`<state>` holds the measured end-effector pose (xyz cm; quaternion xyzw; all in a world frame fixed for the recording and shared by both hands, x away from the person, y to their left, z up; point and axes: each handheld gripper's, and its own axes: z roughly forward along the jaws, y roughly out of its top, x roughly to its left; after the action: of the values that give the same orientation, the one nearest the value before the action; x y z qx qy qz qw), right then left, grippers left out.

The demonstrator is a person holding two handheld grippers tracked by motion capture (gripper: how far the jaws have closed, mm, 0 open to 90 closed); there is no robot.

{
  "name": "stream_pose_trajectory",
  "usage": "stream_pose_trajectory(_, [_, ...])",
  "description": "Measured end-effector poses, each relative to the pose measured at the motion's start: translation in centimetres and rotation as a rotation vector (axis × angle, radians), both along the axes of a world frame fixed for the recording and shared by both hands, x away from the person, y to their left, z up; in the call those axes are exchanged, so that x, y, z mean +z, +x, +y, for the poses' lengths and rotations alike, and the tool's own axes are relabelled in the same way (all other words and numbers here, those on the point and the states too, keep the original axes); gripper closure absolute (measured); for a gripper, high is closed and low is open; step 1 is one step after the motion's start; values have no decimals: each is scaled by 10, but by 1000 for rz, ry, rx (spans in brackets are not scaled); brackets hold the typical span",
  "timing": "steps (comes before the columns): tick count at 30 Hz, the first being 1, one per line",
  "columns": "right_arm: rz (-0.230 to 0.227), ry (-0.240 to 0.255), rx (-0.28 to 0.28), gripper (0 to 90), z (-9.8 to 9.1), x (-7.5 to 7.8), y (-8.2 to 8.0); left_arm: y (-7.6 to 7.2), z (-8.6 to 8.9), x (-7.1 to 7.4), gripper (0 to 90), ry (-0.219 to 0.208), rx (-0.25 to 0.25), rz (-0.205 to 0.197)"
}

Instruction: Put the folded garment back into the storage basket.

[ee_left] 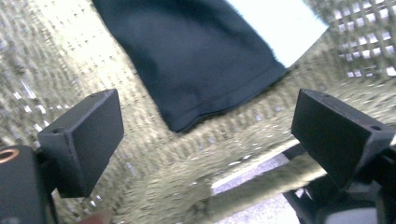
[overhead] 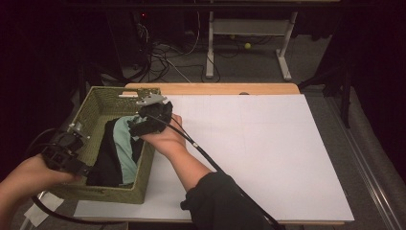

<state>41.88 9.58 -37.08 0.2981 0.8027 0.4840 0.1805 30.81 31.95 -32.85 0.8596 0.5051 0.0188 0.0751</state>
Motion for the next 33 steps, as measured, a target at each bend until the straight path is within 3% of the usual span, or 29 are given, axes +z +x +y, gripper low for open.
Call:
stream_pose_trajectory(7, [-13,39,4,0,-36,-7,-20,11,-25,1,48,1,-15,16])
stream_pose_trajectory(14, [-3,41,-14,0,-71,-22,-33,30,-45,-6,50,13,-35,24])
stream_pose_trajectory(24, [-20,54,-31,0,-117,-42,-50,55,-56,-31,52,40,-14,55])
stream_pose_trajectory(33, [-30,52,-34,0,-147,-59,-65,71,-62,-41,60,61,0,67])
